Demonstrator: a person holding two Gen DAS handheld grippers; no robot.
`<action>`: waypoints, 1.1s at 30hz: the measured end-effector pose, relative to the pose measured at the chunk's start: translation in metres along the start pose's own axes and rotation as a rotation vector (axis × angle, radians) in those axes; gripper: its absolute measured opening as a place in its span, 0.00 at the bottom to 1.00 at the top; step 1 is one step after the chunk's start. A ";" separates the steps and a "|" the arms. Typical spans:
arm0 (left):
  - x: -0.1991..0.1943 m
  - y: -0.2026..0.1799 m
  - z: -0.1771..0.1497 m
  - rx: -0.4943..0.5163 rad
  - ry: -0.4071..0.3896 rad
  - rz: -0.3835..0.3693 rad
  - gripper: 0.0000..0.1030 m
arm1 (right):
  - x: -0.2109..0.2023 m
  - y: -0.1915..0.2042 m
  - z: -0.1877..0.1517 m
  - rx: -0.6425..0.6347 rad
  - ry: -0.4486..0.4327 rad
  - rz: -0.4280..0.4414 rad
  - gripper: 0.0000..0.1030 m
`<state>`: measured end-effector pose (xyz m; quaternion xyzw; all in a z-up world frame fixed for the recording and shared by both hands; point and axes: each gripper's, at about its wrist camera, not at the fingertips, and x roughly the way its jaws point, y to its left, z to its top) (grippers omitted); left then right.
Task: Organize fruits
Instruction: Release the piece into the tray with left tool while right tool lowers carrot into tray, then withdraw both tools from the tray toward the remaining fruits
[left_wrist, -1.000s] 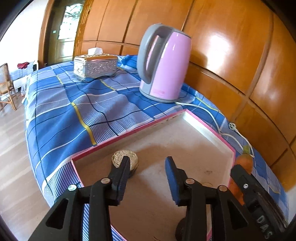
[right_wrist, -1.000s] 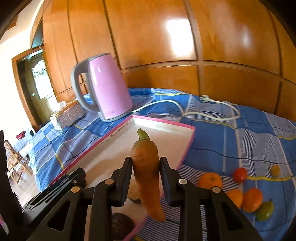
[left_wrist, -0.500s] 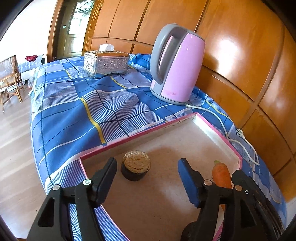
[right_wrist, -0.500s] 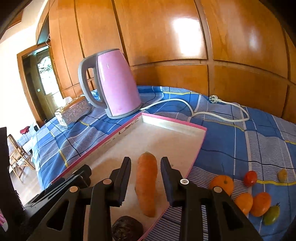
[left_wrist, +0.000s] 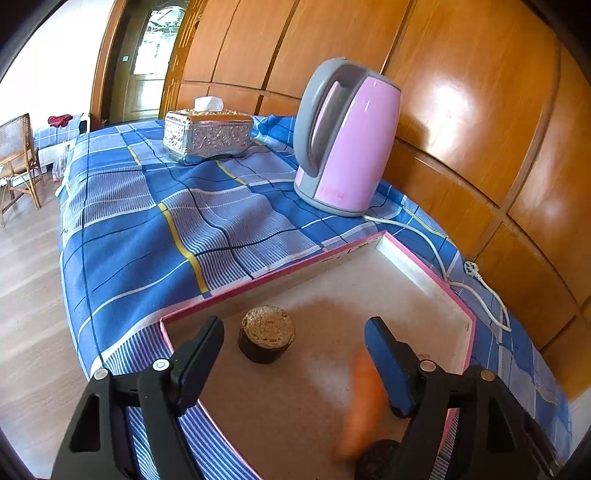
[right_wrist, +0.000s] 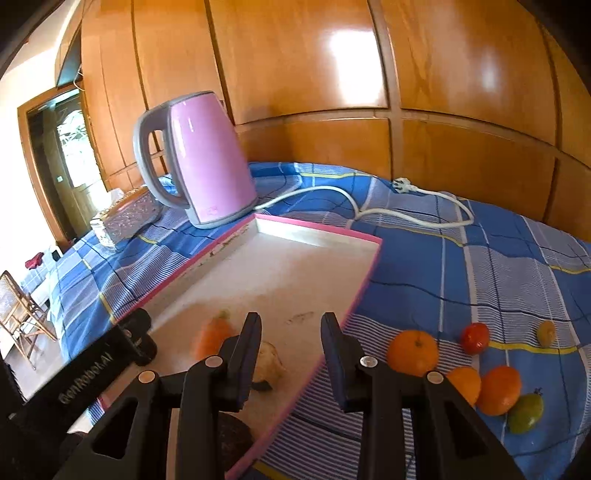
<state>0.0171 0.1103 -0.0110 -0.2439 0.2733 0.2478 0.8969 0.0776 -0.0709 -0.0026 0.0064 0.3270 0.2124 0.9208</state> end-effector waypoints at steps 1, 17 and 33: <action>-0.001 -0.001 0.000 0.005 0.000 -0.009 0.77 | -0.001 -0.001 -0.001 0.002 0.002 -0.006 0.36; -0.015 -0.038 -0.013 0.201 0.012 -0.195 0.81 | -0.033 -0.050 -0.012 0.133 0.010 -0.143 0.36; -0.025 -0.086 -0.040 0.434 0.088 -0.392 0.76 | -0.092 -0.173 -0.048 0.614 -0.037 -0.323 0.36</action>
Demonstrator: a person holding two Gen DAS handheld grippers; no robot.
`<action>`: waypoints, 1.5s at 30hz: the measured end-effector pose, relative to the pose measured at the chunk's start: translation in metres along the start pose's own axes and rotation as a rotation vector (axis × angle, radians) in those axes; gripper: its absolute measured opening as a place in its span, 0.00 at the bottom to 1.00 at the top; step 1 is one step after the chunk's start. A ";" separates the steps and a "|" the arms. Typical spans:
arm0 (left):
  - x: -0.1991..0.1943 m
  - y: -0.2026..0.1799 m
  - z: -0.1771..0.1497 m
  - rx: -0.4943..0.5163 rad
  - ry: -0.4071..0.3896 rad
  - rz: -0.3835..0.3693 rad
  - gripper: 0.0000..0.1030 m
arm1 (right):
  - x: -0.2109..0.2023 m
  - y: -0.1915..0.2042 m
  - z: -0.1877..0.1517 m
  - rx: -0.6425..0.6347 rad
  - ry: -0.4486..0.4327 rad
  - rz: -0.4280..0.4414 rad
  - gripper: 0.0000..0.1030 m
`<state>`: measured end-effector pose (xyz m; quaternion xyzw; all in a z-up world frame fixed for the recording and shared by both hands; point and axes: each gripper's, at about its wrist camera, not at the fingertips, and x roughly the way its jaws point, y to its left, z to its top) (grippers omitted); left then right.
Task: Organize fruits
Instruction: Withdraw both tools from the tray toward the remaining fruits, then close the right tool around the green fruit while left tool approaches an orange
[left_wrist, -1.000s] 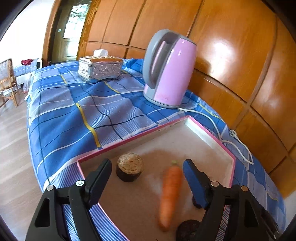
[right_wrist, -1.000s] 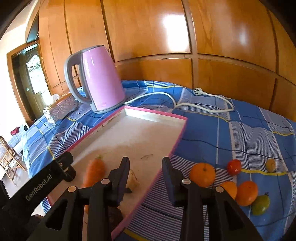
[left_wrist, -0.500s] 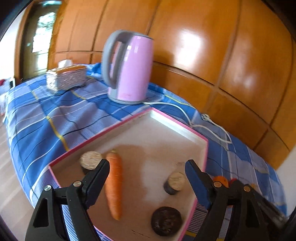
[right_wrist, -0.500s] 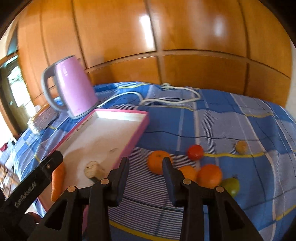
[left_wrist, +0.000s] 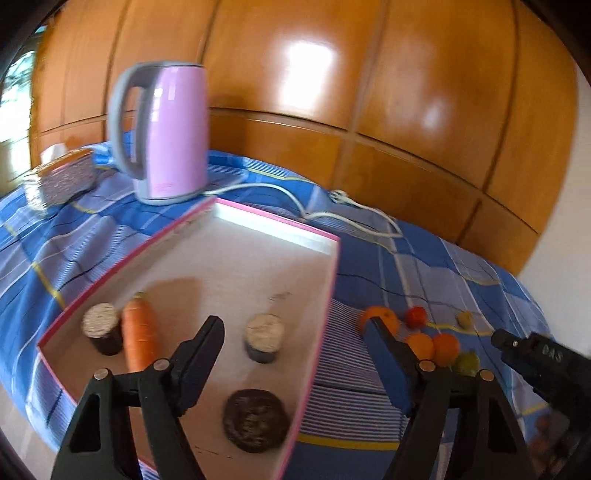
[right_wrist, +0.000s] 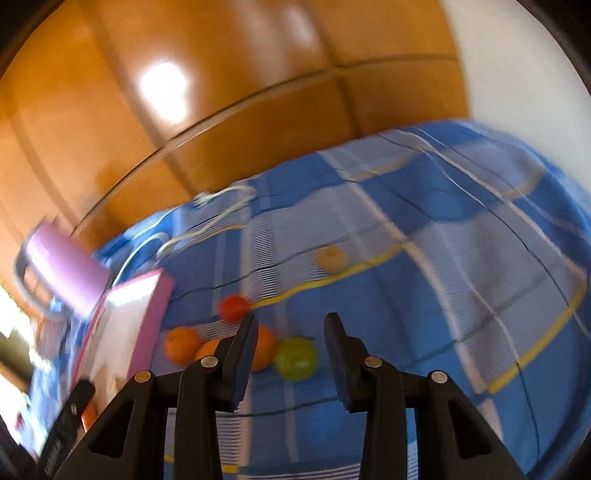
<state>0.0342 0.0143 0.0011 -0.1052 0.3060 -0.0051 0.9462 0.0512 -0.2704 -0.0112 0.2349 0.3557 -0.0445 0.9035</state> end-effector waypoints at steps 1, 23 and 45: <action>0.001 -0.004 -0.001 0.019 0.005 -0.007 0.76 | 0.001 -0.008 0.001 0.033 0.006 -0.004 0.36; 0.037 -0.062 -0.021 0.239 0.180 -0.217 0.41 | 0.032 0.001 -0.007 -0.019 0.167 0.051 0.36; 0.062 -0.085 -0.017 0.264 0.234 -0.274 0.37 | 0.043 0.013 -0.016 -0.079 0.219 -0.055 0.33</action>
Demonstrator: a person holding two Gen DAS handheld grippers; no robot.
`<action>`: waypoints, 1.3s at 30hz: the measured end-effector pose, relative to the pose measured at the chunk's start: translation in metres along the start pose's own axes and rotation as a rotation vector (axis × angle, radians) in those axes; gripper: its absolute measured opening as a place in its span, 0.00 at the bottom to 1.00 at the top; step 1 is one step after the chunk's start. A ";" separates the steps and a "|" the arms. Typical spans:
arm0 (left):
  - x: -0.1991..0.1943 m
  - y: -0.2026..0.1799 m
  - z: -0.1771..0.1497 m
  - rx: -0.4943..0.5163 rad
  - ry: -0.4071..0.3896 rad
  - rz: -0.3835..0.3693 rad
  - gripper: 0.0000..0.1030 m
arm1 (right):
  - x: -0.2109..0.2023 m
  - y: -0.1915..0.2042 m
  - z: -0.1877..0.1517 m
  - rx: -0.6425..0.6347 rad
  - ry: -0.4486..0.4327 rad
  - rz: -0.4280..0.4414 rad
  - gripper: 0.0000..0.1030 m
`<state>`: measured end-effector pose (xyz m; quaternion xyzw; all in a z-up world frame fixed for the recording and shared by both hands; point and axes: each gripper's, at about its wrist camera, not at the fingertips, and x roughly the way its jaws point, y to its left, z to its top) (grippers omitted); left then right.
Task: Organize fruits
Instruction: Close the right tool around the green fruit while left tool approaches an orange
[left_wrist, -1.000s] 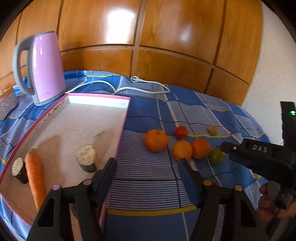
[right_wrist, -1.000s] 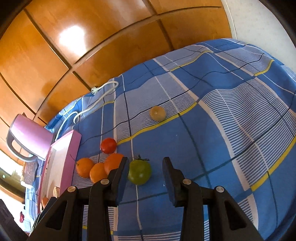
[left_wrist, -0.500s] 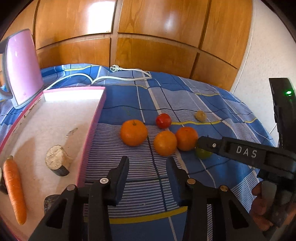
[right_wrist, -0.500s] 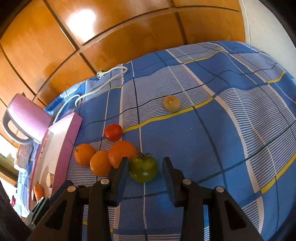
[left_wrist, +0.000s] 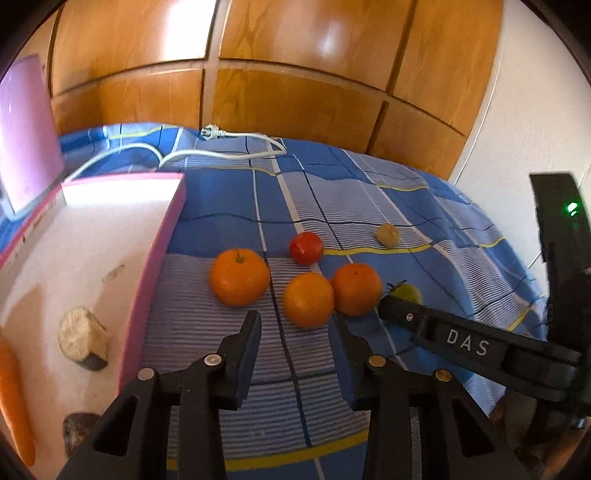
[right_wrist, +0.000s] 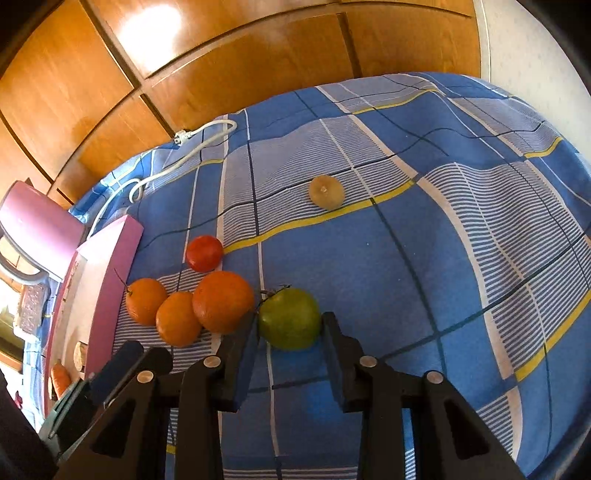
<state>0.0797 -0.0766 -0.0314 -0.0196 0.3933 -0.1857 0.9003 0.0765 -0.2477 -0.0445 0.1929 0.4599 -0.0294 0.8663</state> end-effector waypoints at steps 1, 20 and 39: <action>0.003 0.000 0.001 -0.001 0.006 0.002 0.37 | 0.001 0.000 0.000 0.000 -0.002 -0.003 0.33; 0.027 -0.001 0.016 -0.014 0.015 -0.030 0.41 | -0.002 -0.008 0.004 0.031 -0.033 -0.026 0.33; 0.025 0.004 0.006 -0.029 0.016 0.038 0.37 | 0.002 -0.005 0.005 0.011 -0.030 -0.055 0.34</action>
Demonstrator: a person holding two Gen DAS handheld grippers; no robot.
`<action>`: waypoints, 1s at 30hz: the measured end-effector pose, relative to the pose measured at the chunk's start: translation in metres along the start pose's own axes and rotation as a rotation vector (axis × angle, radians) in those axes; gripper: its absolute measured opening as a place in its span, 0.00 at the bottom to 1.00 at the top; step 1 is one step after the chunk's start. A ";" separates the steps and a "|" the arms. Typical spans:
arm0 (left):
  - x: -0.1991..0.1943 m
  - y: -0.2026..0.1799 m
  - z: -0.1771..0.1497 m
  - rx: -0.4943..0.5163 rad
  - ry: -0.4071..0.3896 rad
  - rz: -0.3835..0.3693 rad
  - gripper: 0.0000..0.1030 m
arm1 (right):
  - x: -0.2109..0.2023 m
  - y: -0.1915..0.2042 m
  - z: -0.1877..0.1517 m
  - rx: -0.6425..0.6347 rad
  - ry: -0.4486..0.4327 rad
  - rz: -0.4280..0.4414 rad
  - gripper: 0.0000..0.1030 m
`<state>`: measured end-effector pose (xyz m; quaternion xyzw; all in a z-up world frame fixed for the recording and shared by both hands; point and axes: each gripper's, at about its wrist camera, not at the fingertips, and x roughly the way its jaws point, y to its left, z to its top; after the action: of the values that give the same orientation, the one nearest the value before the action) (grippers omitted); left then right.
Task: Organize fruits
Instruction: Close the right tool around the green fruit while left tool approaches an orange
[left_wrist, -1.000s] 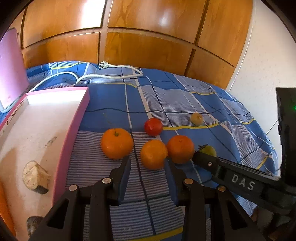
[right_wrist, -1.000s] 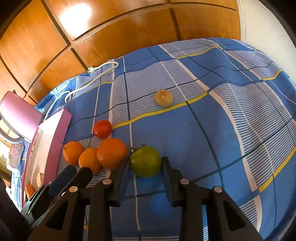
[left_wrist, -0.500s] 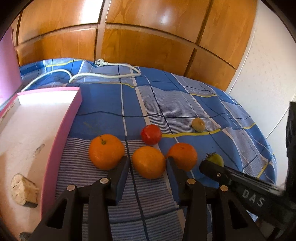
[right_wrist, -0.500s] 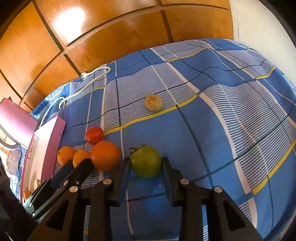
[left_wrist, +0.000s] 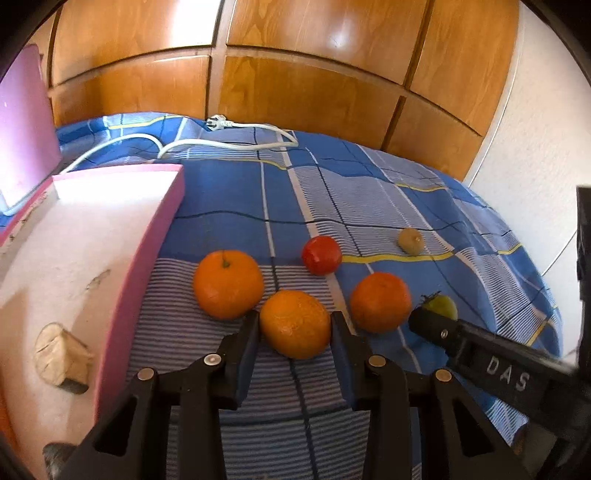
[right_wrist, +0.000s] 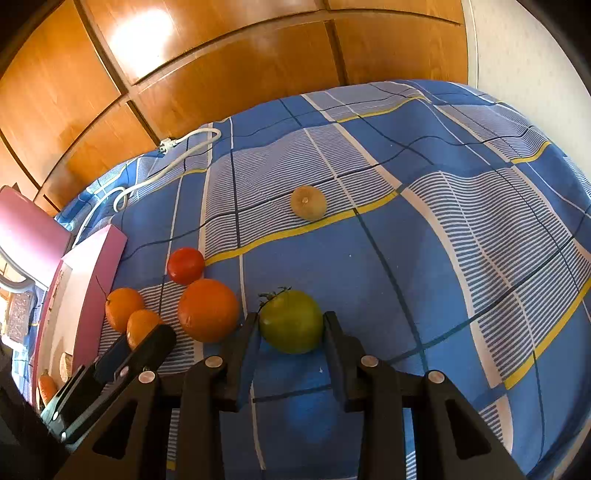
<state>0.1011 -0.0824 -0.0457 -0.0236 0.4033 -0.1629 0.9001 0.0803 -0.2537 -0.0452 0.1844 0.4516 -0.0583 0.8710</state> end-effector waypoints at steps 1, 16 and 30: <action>0.000 -0.001 -0.001 0.009 0.003 0.006 0.37 | 0.001 0.000 0.000 -0.002 0.002 -0.001 0.34; 0.000 -0.003 -0.009 0.040 -0.009 0.017 0.37 | -0.001 -0.006 0.000 0.026 -0.004 0.033 0.33; -0.006 -0.007 -0.013 0.065 -0.014 0.064 0.35 | -0.002 -0.005 -0.001 0.024 -0.011 0.030 0.33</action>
<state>0.0856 -0.0863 -0.0490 0.0175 0.3919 -0.1471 0.9080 0.0765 -0.2583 -0.0455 0.2014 0.4433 -0.0516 0.8719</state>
